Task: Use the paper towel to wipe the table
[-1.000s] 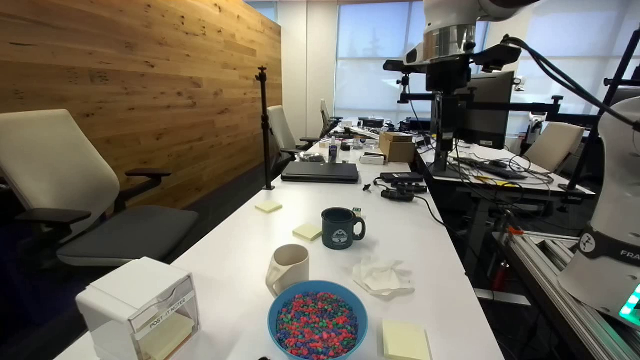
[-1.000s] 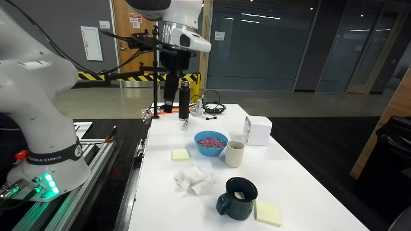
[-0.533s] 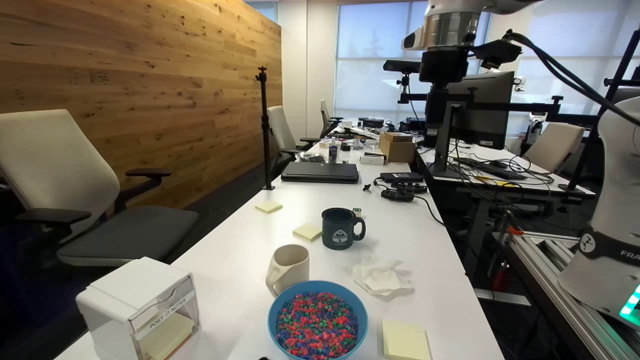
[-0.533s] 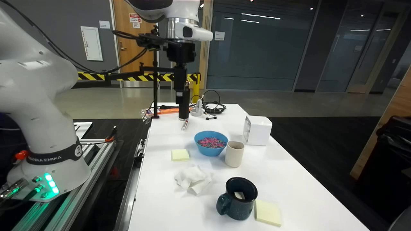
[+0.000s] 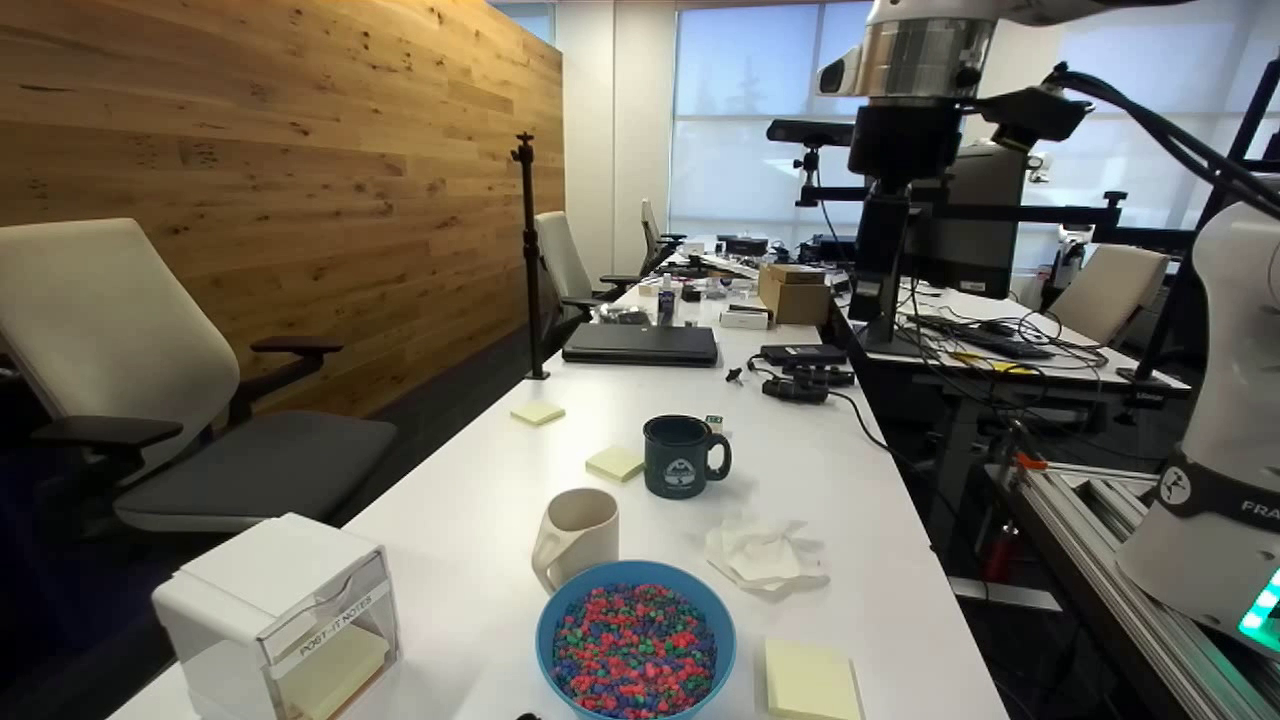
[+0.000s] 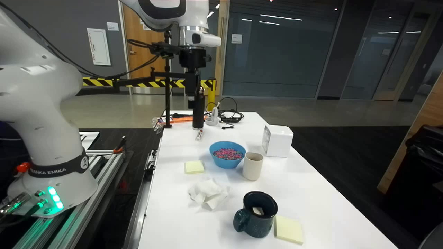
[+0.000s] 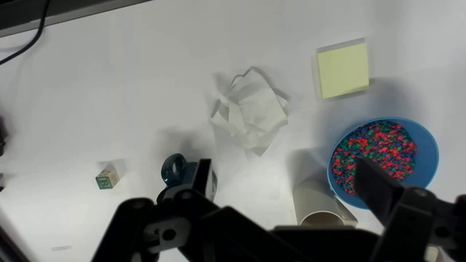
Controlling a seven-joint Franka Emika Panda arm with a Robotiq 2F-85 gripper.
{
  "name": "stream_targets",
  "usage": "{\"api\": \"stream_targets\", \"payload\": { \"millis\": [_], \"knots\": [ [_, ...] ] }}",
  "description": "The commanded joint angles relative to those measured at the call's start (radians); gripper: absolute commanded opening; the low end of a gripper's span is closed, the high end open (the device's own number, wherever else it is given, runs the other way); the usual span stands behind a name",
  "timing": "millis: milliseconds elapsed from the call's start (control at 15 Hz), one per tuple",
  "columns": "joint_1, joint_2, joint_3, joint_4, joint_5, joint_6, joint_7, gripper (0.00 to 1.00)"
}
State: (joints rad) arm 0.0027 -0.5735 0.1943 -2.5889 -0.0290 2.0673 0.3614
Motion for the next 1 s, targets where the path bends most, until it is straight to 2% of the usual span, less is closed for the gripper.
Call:
{"api": "stream_targets", "payload": {
  "millis": [0,267,400,933],
  "knots": [
    [0.037,-0.029,-0.021,-0.066,0.087,0.028,0.03,1.0],
    [0.073,-0.012,-0.039,-0.109,0.183,0.078,0.001,1.0],
    [0.066,-0.004,-0.024,-0.12,0.185,0.1,0.032,1.0],
    [-0.081,0.009,0.023,-0.161,0.051,0.219,0.227,1.0]
  ]
}}
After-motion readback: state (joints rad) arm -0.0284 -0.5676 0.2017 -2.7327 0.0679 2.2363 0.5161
